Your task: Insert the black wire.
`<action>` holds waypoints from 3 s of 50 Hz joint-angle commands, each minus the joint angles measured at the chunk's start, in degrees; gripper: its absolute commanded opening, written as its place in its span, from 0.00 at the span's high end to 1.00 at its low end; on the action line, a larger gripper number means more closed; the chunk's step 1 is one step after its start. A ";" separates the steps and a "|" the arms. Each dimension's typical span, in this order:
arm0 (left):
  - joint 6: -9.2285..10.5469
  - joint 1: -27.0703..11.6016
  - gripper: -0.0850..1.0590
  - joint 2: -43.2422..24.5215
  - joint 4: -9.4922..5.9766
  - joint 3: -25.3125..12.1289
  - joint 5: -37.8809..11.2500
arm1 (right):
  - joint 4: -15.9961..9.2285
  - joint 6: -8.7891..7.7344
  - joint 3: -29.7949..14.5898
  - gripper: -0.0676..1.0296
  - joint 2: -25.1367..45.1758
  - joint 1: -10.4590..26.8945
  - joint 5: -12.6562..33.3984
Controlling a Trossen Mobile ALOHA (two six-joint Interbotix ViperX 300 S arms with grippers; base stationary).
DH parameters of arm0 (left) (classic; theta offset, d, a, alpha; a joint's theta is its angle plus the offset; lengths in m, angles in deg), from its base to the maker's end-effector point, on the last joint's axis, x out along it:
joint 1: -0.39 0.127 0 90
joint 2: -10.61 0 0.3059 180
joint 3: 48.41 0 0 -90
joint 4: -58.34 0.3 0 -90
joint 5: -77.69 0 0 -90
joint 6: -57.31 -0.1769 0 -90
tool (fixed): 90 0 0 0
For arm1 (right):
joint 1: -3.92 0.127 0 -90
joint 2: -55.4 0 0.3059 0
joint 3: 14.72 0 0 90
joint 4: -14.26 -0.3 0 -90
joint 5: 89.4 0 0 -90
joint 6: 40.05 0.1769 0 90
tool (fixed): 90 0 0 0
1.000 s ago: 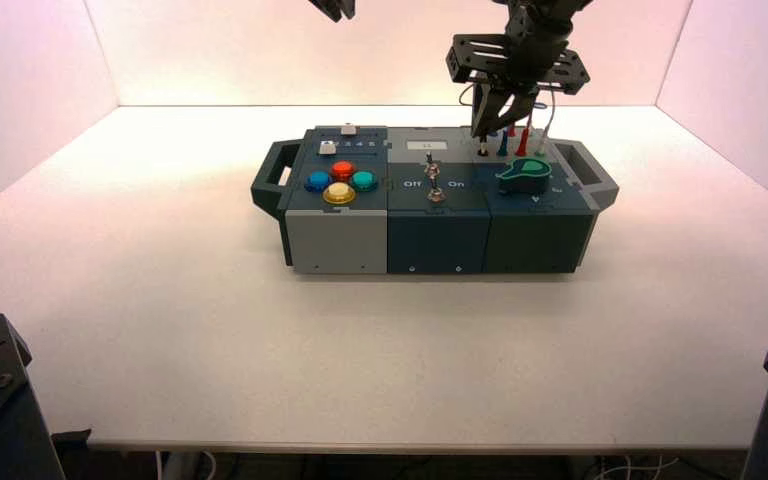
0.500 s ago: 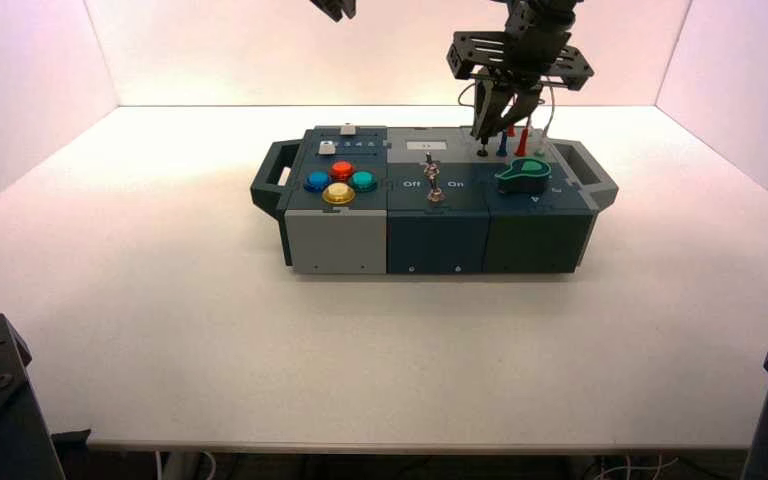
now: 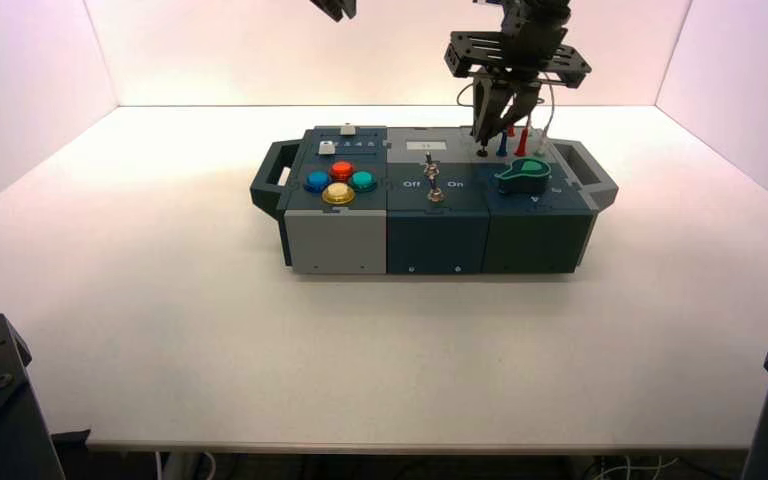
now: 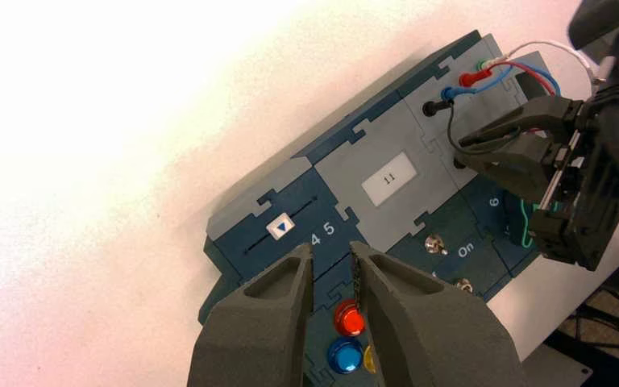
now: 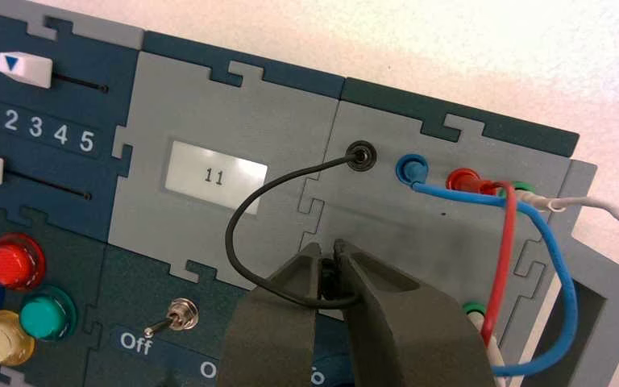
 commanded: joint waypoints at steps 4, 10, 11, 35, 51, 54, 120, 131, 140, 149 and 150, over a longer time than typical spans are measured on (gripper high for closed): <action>0.09 0.00 0.68 1.58 -0.26 -1.58 0.18 | -0.44 0.09 -0.97 0.96 1.85 2.46 1.67; 0.09 0.09 0.68 1.58 -0.26 -1.58 0.18 | -0.44 0.09 -1.76 0.96 2.99 2.55 2.29; 0.09 0.09 0.68 1.67 -0.26 -1.67 0.09 | -0.44 0.09 -1.93 0.96 3.25 2.55 2.55; 0.09 0.09 0.68 1.49 -0.26 -2.02 0.09 | -0.62 0.79 -3.43 0.96 5.45 3.69 10.28; 0.09 0.09 0.68 1.32 -0.26 -2.11 0.00 | -0.62 0.53 -5.36 0.96 8.09 4.39 11.34; 0.09 0.09 0.68 1.41 -0.26 -2.11 -0.09 | -0.62 0.62 -5.63 0.96 8.44 4.48 11.60; 0.18 0.00 0.69 1.67 -0.26 -2.11 -0.18 | 5.01 6.24 -7.47 0.60 9.67 4.48 16.00; 0.09 0.00 0.69 1.58 -0.35 -2.20 -0.18 | 7.12 7.91 -8.44 0.60 9.23 4.39 17.14; 0.09 0.00 0.69 1.67 -0.44 -2.29 -0.18 | 8.88 8.26 -9.49 0.59 8.44 3.43 17.14; 0.09 -0.09 0.69 1.67 -0.70 -2.46 -0.18 | 10.81 8.96 -11.16 0.57 8.53 3.25 17.40; 0.09 -0.09 0.69 1.67 -0.70 -2.46 -0.18 | 11.07 9.05 -11.34 0.57 8.61 3.25 17.40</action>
